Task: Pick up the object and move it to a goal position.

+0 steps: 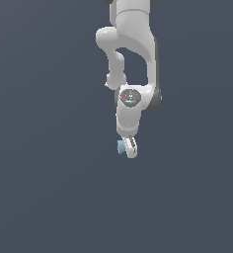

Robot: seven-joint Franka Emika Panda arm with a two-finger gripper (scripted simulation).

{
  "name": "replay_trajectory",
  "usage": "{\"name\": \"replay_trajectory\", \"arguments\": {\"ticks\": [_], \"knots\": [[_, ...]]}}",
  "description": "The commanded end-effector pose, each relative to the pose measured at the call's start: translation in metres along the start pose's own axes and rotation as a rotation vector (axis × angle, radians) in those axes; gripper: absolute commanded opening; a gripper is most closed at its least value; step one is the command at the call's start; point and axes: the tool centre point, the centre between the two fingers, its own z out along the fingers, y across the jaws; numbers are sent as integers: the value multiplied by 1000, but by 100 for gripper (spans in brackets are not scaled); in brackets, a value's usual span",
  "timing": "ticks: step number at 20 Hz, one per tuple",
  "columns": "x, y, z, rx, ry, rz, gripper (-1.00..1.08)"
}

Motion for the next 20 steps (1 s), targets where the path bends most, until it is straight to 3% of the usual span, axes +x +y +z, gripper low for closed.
{"name": "replay_trajectory", "arguments": {"ticks": [1,4,5,20], "knots": [[0,-1,8,1,0,1,100],[0,-1,10,1,0,1,100],[0,-1,10,1,0,1,-100],[1,-2,1,2,0,0,-100]]}}
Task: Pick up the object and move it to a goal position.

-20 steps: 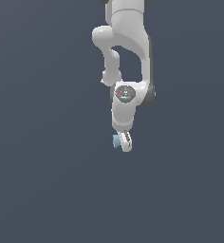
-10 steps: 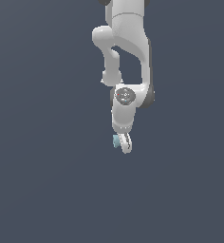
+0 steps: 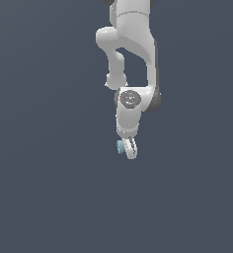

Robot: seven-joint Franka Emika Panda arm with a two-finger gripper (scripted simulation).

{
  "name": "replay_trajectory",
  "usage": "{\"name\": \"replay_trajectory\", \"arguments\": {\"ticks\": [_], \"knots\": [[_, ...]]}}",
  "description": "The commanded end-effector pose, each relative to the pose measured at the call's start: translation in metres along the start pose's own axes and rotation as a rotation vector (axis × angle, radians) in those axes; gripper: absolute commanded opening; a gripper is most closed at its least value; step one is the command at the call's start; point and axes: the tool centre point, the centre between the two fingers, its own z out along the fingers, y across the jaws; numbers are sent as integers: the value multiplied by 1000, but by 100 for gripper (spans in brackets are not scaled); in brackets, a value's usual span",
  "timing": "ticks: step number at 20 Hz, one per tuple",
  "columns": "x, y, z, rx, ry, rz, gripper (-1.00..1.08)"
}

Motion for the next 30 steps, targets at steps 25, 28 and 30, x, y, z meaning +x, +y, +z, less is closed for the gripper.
{"name": "replay_trajectory", "arguments": {"ticks": [25,28,30], "knots": [[48,-26,-225,0,2,3,-100],[55,-30,-256,0,2,3,-100],[59,-32,-276,0,2,2,-100]]}}
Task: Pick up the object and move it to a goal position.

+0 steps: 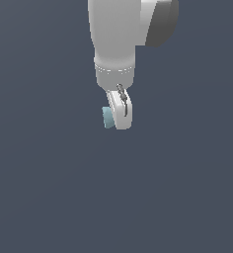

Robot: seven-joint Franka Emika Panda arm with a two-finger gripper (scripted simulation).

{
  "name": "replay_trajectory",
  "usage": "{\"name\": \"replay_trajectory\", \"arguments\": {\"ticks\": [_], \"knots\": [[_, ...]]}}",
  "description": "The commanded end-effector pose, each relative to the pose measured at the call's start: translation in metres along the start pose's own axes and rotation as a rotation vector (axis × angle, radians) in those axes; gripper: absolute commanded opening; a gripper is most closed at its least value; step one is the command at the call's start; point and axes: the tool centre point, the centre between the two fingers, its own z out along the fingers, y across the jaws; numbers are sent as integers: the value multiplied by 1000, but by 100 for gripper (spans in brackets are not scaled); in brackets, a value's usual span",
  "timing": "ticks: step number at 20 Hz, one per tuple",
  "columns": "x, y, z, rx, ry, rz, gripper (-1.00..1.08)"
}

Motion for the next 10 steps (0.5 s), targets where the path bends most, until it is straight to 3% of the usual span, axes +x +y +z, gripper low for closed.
{"name": "replay_trajectory", "arguments": {"ticks": [1,10], "knots": [[5,-3,-25,-1,0,0,-100],[20,-14,-96,-1,0,-2,-100]]}}
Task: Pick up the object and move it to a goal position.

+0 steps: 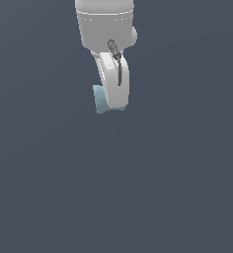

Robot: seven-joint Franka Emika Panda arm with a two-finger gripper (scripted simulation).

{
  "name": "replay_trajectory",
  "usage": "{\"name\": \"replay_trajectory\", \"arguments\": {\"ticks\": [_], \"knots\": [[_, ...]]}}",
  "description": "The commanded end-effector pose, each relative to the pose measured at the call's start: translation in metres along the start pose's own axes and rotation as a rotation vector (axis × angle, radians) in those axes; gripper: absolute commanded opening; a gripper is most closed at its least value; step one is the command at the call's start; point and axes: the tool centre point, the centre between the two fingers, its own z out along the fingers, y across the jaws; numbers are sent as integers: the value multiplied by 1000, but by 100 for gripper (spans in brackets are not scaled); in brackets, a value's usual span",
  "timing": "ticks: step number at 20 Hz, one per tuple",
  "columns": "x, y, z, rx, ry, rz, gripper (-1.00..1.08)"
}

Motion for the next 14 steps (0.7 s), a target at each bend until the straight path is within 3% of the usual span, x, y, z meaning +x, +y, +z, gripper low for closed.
{"name": "replay_trajectory", "arguments": {"ticks": [1,14], "knots": [[4,-3,-17,-1,0,0,-100],[17,-14,-81,-1,-1,-2,-100]]}}
